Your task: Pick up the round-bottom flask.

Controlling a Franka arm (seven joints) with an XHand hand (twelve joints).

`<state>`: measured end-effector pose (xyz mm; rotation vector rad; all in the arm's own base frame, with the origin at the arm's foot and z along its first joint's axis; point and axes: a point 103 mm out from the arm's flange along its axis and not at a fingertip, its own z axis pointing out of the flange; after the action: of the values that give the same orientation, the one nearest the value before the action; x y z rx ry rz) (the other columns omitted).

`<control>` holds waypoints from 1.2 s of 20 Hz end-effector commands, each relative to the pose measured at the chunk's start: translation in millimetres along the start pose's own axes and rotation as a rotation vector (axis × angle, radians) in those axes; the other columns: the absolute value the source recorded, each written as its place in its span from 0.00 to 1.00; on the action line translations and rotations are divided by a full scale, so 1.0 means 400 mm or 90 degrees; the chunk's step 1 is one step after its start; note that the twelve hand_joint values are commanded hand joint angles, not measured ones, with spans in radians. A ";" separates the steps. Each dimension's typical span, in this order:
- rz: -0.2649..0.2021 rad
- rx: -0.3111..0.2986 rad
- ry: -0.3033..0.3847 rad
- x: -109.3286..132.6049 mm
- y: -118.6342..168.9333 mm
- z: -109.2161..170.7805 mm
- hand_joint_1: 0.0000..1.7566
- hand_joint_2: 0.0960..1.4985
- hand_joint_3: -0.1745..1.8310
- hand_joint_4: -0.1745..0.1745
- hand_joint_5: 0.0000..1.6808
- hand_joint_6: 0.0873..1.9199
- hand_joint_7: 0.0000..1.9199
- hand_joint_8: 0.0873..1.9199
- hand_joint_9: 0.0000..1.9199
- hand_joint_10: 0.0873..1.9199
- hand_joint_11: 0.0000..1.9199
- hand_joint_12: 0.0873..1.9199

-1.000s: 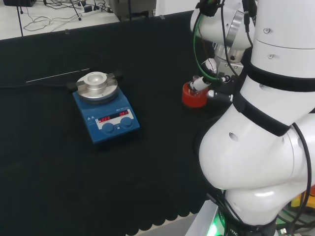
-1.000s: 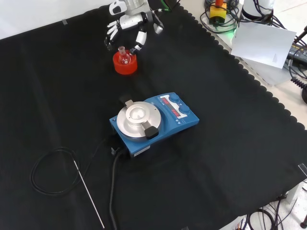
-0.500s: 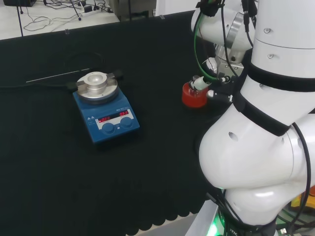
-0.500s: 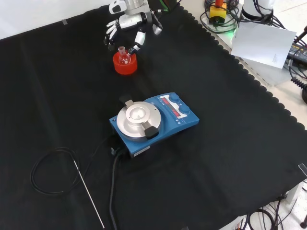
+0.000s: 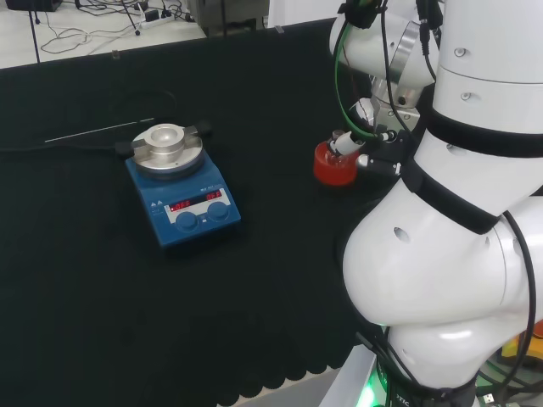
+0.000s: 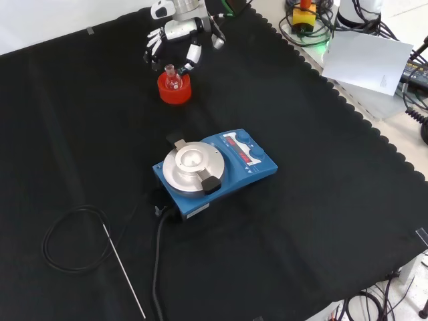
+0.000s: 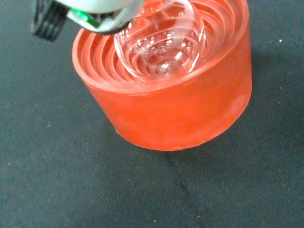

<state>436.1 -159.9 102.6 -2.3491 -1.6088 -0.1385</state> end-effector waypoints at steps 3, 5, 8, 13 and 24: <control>-0.003 -0.010 -0.014 0.024 0.012 0.000 0.53 0.39 0.40 0.35 0.42 0.30 0.19 0.34 0.26 0.32 0.07 0.72; -0.003 -0.012 -0.016 0.025 0.013 0.000 0.53 0.39 0.40 0.34 0.43 0.31 0.19 0.34 0.26 0.32 0.08 0.72; 0.001 -0.015 -0.019 0.024 0.015 0.000 0.54 0.39 0.40 0.32 0.46 0.32 0.20 0.34 0.27 0.32 0.08 0.72; 0.005 -0.019 -0.022 0.020 0.017 -0.004 0.55 0.39 0.41 0.24 0.55 0.36 0.20 0.34 0.28 0.32 0.09 0.71; -0.004 -0.040 -0.039 0.028 0.019 -0.017 0.62 0.47 0.35 0.86 0.69 0.39 0.23 0.34 0.31 0.30 0.12 0.70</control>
<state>446.8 -157.6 106.9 -2.3893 -1.6429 -0.1206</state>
